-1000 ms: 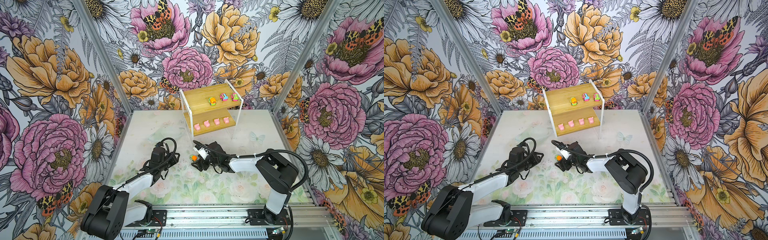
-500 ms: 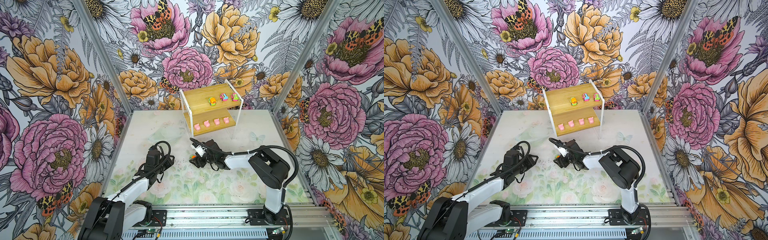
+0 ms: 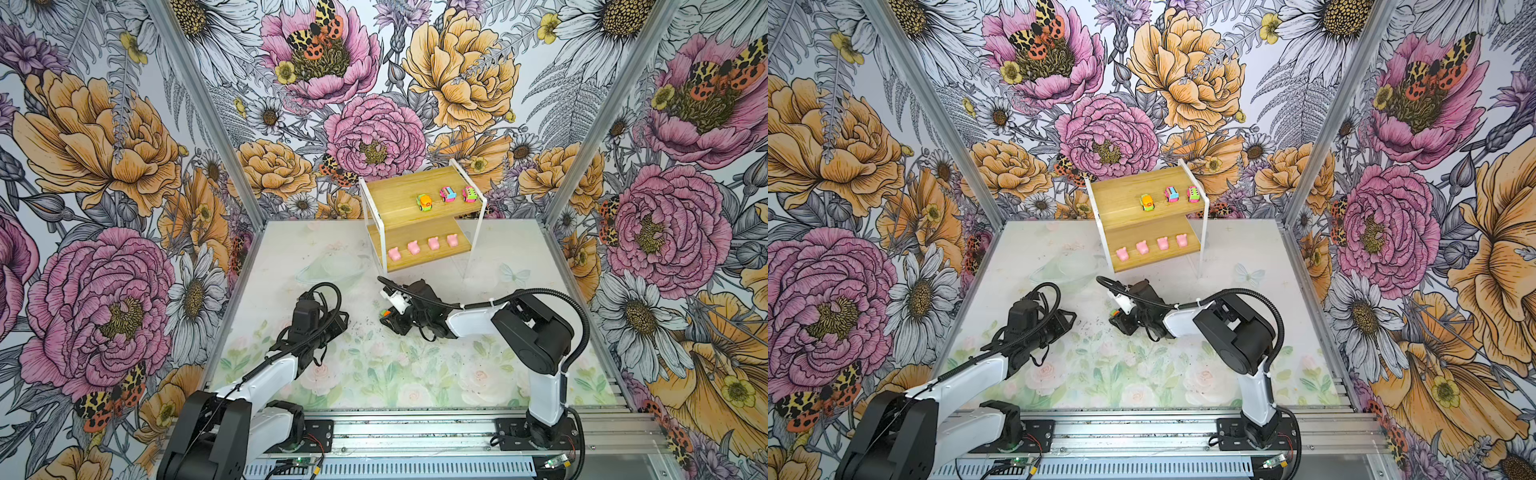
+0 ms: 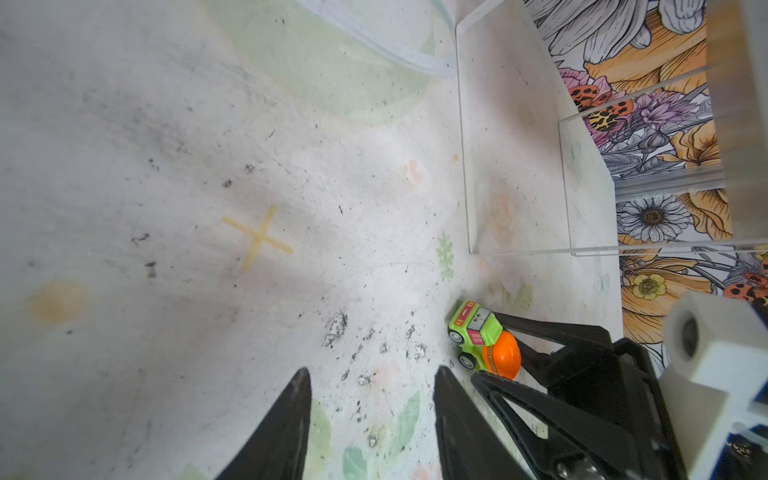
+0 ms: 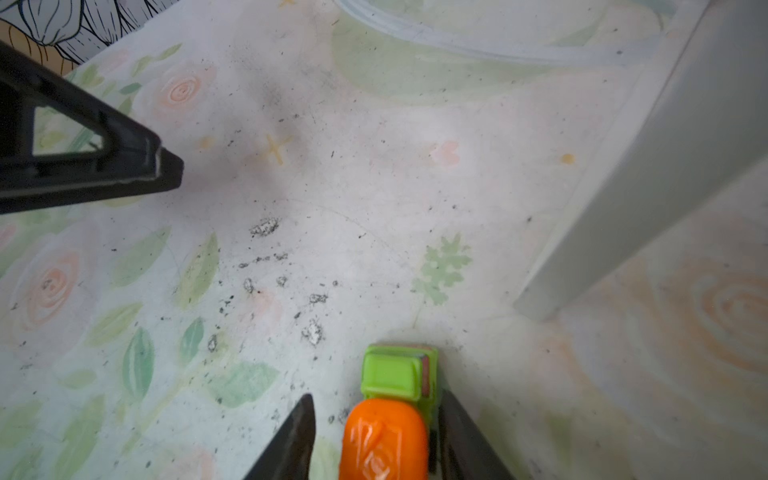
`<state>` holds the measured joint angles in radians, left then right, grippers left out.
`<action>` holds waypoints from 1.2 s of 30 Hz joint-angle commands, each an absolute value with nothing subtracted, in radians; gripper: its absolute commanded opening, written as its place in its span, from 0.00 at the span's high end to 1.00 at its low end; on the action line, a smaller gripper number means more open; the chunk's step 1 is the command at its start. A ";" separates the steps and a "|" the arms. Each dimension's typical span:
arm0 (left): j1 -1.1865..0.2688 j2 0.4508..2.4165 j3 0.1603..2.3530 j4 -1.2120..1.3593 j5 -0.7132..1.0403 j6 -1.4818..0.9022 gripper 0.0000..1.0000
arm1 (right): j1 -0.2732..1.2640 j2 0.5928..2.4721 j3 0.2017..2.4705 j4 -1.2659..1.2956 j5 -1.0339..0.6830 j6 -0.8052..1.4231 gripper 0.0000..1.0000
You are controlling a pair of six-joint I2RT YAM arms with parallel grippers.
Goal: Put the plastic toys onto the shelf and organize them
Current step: 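Lower the right gripper onto the truck and grasp it while the left arm draws back, then lift the truck with the right gripper and carry it to the upper shelf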
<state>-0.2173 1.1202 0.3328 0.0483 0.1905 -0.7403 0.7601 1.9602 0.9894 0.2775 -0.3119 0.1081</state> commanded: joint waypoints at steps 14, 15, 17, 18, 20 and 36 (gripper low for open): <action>-0.192 1.118 0.321 0.048 0.187 -0.715 0.51 | 0.759 1.975 1.021 0.251 -0.346 0.109 0.83; -0.191 1.118 0.322 0.046 0.186 -0.714 0.51 | 0.759 1.968 1.017 0.250 -0.348 0.108 0.84; -0.191 1.119 0.324 0.046 0.186 -0.713 0.51 | 0.759 1.948 1.014 0.234 -0.349 0.105 0.84; -0.190 1.117 0.324 0.046 0.184 -0.713 0.51 | 0.759 1.934 1.013 0.218 -0.353 0.105 0.85; -0.191 1.117 0.325 0.045 0.181 -0.713 0.51 | 0.759 1.894 1.011 0.184 -0.360 0.103 0.86; -0.153 1.137 0.408 0.021 0.216 -0.649 0.49 | 0.692 1.461 1.394 -0.356 -0.218 0.148 0.87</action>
<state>-0.1669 1.1240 0.3786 0.0261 0.1951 -0.6880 0.7086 1.4887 1.3045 -0.2253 -0.2966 0.1287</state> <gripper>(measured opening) 0.505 0.278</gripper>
